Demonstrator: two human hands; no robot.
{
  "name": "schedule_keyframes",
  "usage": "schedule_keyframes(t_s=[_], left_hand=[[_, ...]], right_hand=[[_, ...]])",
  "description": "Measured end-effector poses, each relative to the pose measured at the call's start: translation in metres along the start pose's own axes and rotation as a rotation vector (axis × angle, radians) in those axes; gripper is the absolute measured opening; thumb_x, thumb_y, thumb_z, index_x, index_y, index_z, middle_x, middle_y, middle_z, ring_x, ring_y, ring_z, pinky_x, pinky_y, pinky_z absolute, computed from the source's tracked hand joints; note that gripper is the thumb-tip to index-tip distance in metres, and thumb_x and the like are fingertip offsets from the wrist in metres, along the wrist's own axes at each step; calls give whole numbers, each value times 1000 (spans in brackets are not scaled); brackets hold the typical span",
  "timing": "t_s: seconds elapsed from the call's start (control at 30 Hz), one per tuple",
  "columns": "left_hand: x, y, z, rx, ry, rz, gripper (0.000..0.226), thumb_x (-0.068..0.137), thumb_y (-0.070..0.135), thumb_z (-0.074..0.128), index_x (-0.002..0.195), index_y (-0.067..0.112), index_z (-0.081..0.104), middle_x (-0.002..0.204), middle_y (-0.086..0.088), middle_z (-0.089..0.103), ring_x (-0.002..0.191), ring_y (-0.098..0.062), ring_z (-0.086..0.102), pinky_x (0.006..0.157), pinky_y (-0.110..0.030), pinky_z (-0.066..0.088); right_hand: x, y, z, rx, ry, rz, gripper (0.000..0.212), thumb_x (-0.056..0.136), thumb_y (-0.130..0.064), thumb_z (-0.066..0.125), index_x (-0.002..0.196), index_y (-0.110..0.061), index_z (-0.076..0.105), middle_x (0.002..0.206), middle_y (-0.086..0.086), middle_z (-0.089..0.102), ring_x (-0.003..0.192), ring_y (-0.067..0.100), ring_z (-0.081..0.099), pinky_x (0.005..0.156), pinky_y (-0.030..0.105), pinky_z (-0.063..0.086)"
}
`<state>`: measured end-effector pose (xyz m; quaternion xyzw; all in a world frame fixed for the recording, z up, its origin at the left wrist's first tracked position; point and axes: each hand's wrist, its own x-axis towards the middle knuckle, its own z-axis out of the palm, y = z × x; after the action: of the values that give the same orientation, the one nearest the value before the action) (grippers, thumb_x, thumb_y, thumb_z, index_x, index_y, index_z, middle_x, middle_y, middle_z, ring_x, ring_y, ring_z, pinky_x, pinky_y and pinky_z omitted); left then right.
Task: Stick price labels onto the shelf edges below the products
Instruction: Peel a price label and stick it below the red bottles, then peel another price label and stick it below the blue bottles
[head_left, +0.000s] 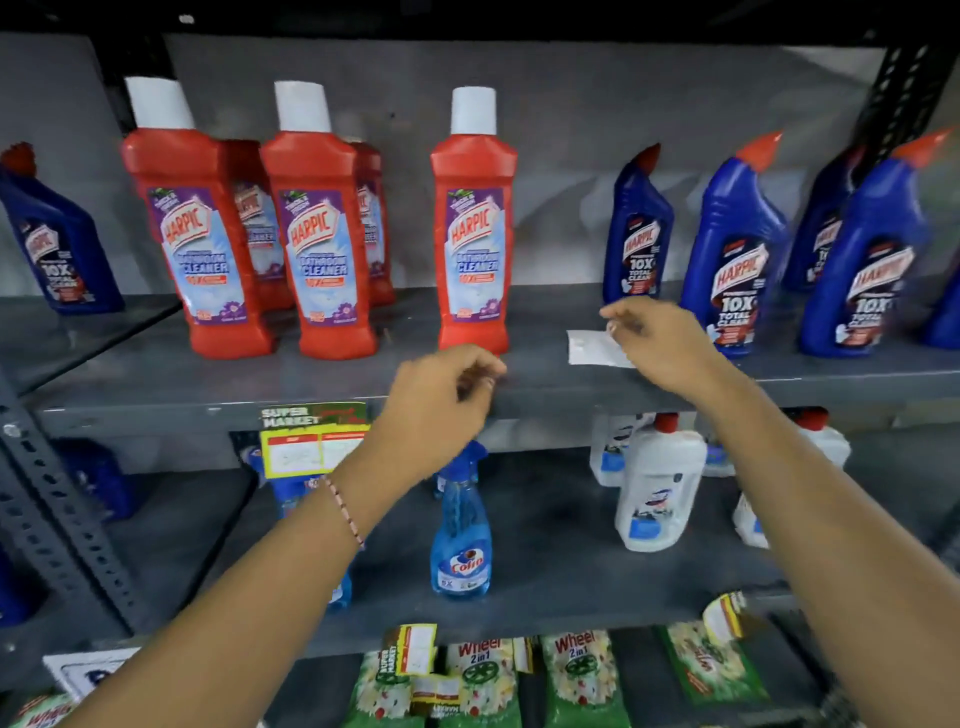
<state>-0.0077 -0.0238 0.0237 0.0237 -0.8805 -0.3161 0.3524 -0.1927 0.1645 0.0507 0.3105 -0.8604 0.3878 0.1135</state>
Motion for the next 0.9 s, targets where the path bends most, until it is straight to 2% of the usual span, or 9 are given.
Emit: schedule_keyframes(t_s=[0.1, 0.2, 0.3, 0.43, 0.5, 0.6, 0.73, 0.83, 0.9], left_hand=[[15, 23, 24, 58, -145, -22, 23, 89, 13, 66, 111, 12, 72, 110, -1, 75, 96, -7, 66, 83, 2, 41], [14, 31, 42, 297, -321, 29, 48, 91, 41, 60, 131, 15, 60, 134, -4, 64, 124, -21, 57, 106, -24, 40], [4, 30, 54, 506, -279, 110, 68, 84, 51, 50, 140, 12, 50, 145, -6, 55, 135, -26, 49, 115, -36, 31], [11, 30, 65, 524, -210, 58, 71, 86, 59, 54, 140, 14, 49, 139, -6, 60, 128, -26, 55, 108, -39, 42], [17, 33, 69, 502, -199, 24, 74, 85, 59, 57, 145, 18, 43, 136, -7, 62, 121, -28, 59, 101, -40, 47], [23, 35, 76, 483, -214, 60, 65, 87, 49, 61, 146, 28, 43, 140, -2, 60, 124, -26, 58, 101, -38, 47], [27, 40, 83, 354, -138, 54, 36, 89, 30, 61, 124, 35, 66, 131, 11, 67, 120, -17, 63, 98, -34, 50], [28, 45, 87, 23, -62, -55, 14, 85, 26, 71, 97, 25, 78, 93, 4, 80, 86, -16, 74, 81, -43, 58], [29, 54, 91, -196, -44, -153, 4, 80, 21, 78, 84, 21, 77, 83, -2, 79, 78, -18, 74, 81, -46, 59]], right_hand=[[23, 14, 3, -54, -207, -13, 34, 101, -20, 47, 134, -15, 54, 139, 8, 58, 128, 24, 53, 99, 22, 35], [39, 20, 7, -168, -345, 16, 43, 103, -33, 38, 143, -20, 43, 151, 9, 46, 136, 29, 43, 109, 34, 32], [39, 21, 5, -240, -413, 7, 47, 102, -41, 33, 146, -23, 37, 152, 12, 43, 137, 32, 40, 111, 41, 33], [18, 21, -12, -160, -469, -12, 71, 88, -74, 31, 146, -33, 33, 154, 2, 41, 141, 28, 33, 115, 45, 28], [2, 18, -23, -86, -550, -70, 102, 67, -90, 44, 149, -32, 28, 156, -8, 38, 145, 20, 29, 118, 44, 26], [-19, 19, -35, -138, -641, -167, 121, 53, -75, 77, 151, -36, 17, 158, -17, 32, 142, 8, 34, 117, 36, 32], [-36, 23, -44, -72, -618, -211, 87, 82, -33, 74, 149, -39, 18, 153, -14, 42, 135, 8, 45, 110, 32, 39], [-51, 20, -59, 209, -552, -149, 47, 94, -35, 60, 139, -35, 44, 133, -7, 64, 122, 4, 58, 108, 30, 42], [-63, 21, -71, 387, -484, -98, 29, 95, -36, 55, 123, -27, 59, 118, -4, 72, 111, 9, 66, 98, 27, 50]])
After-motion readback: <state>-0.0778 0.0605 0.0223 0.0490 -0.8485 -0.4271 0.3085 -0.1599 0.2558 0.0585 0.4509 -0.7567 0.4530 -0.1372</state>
